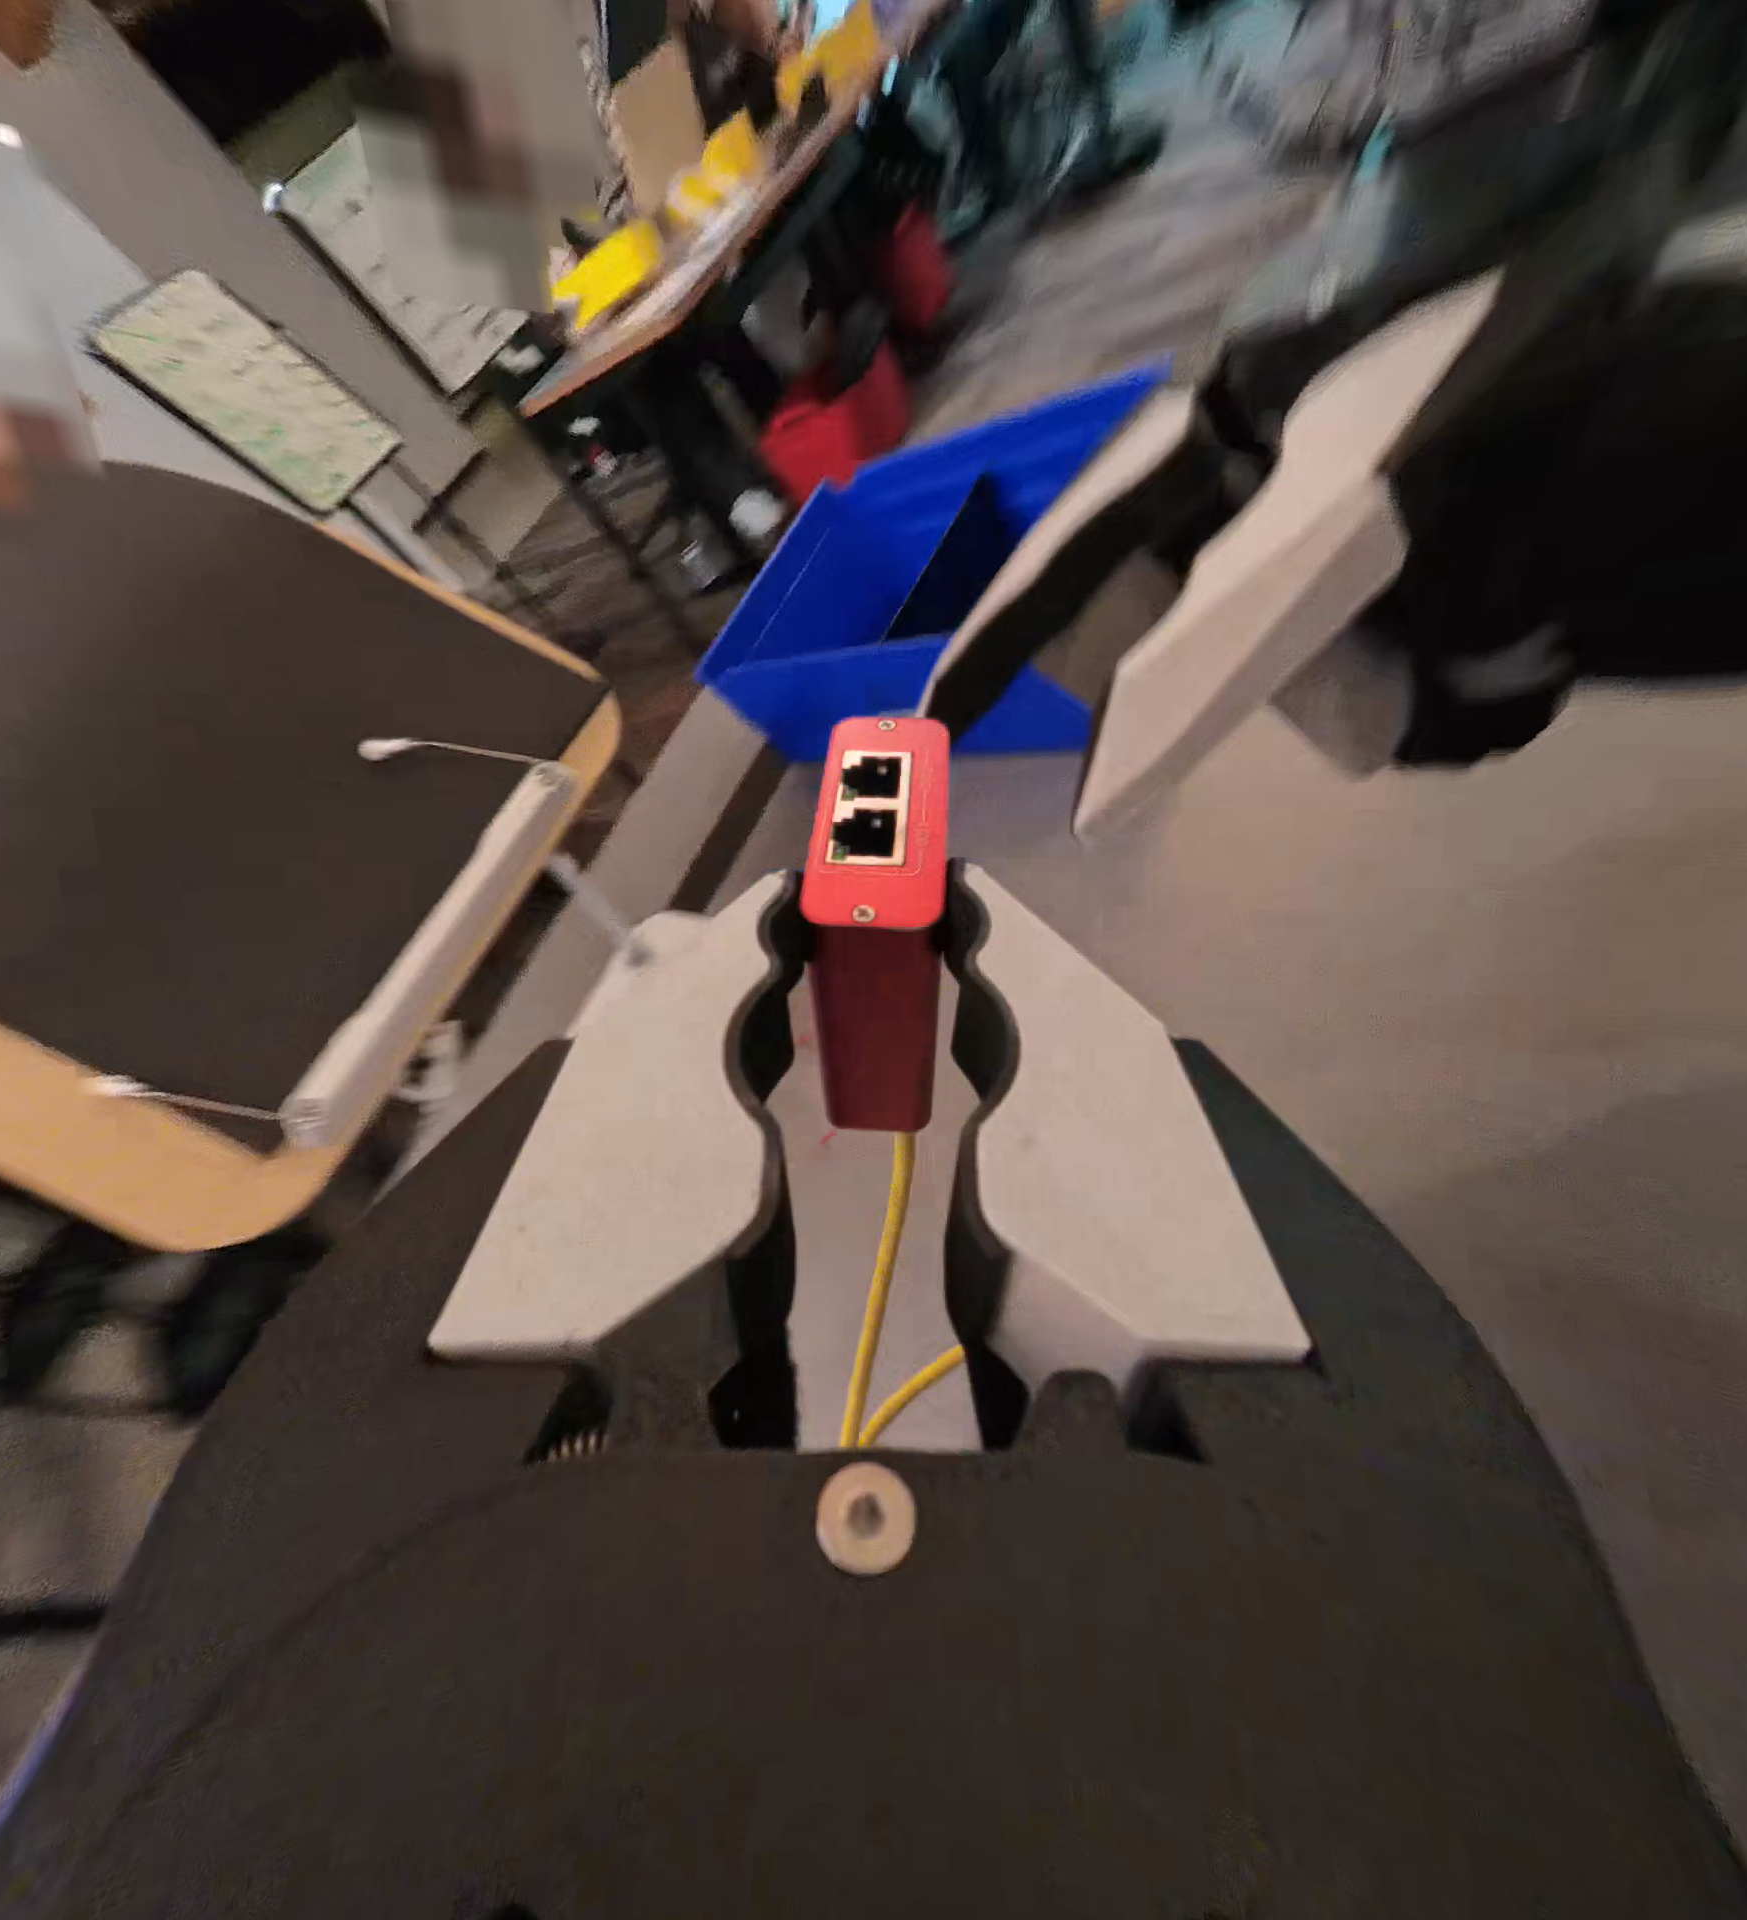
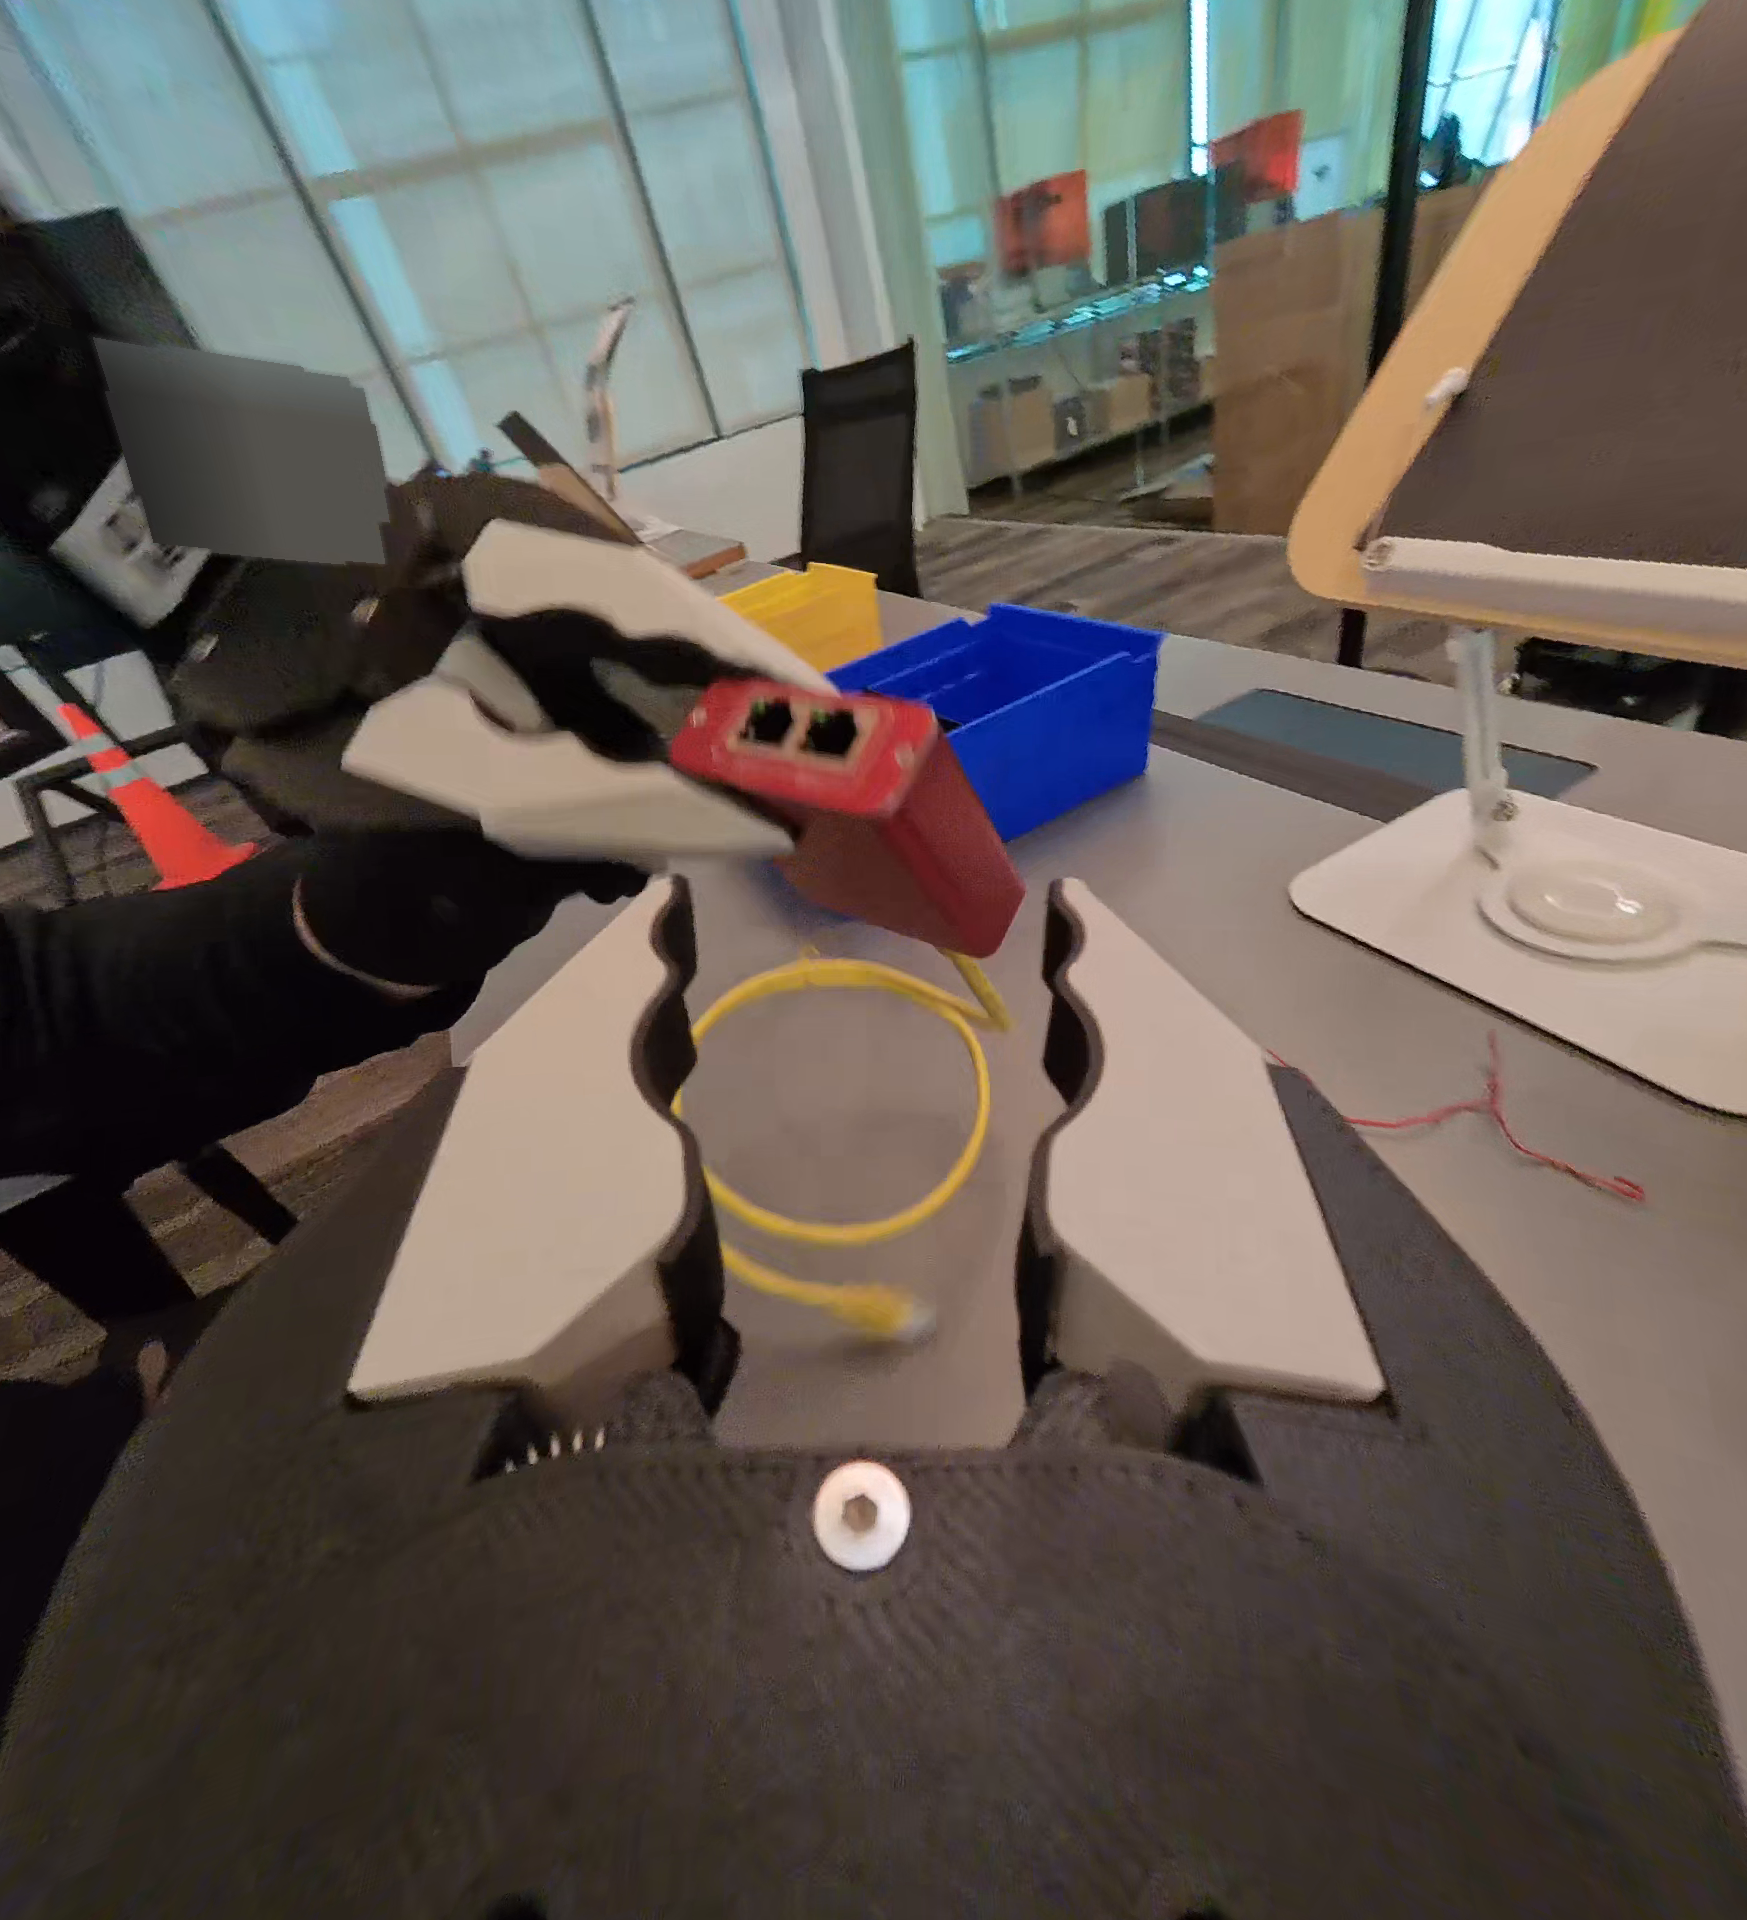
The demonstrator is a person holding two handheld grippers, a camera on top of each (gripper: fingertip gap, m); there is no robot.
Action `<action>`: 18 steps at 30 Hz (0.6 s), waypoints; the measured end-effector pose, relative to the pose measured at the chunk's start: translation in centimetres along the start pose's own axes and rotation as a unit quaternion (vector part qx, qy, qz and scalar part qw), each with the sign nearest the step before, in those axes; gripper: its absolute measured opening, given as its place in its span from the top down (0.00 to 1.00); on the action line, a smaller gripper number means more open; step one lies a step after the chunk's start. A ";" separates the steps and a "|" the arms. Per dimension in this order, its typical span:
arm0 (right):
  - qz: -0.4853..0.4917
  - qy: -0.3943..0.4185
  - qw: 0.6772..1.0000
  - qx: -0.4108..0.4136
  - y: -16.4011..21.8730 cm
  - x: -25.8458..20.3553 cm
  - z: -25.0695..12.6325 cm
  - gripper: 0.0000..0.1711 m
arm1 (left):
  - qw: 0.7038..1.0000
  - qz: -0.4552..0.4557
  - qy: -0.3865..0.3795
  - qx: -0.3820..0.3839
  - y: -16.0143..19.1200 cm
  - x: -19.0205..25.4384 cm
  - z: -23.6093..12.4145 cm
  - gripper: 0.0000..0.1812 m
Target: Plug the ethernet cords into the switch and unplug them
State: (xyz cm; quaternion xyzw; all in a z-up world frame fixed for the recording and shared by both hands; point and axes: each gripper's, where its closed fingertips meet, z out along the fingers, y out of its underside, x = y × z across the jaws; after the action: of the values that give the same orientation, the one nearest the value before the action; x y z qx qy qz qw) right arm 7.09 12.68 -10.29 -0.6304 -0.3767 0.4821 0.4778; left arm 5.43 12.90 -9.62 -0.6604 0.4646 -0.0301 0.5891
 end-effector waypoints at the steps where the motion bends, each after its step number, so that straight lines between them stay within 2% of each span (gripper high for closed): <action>1: 0.011 0.016 1.000 -0.011 0.0 0.3 0.0 0.58 | 0.999 0.039 -0.032 -0.023 0.2 -0.1 0.3 0.87; 5: 0.044 0.051 0.997 -0.045 0.9 0.5 0.9 0.53 | 0.973 0.178 -0.108 -0.102 1.5 0.8 1.5 0.87; 8: 0.051 0.073 0.992 -0.086 2.8 0.8 1.7 0.54 | 0.961 0.219 -0.116 -0.125 2.6 2.2 2.4 0.88; 11: 0.061 0.093 0.987 -0.119 4.9 1.2 2.6 0.53 | 0.952 0.238 -0.121 -0.147 3.3 3.1 3.0 0.87; 12: 0.057 0.104 0.986 -0.118 5.3 1.6 2.6 0.57 | 0.952 0.237 -0.122 -0.152 3.5 3.3 3.1 0.87; 13: 0.055 0.105 0.985 -0.121 5.6 1.9 2.5 0.61 | 0.955 0.224 -0.116 -0.155 3.7 3.5 3.2 0.87; 16: 0.055 0.083 0.987 -0.123 6.2 2.1 2.6 0.61 | 0.960 0.212 -0.101 -0.153 4.2 3.9 3.5 0.87; 18: 0.051 0.064 0.989 -0.125 6.6 2.2 2.6 0.61 | 0.971 0.177 -0.050 -0.151 4.7 4.5 3.8 0.84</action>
State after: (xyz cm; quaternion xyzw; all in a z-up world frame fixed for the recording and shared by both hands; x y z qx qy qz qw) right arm 5.23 13.62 -17.35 -0.7334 -0.3700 0.4133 0.3928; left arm 7.48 13.36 -16.88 -0.6497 0.5431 0.1781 0.5012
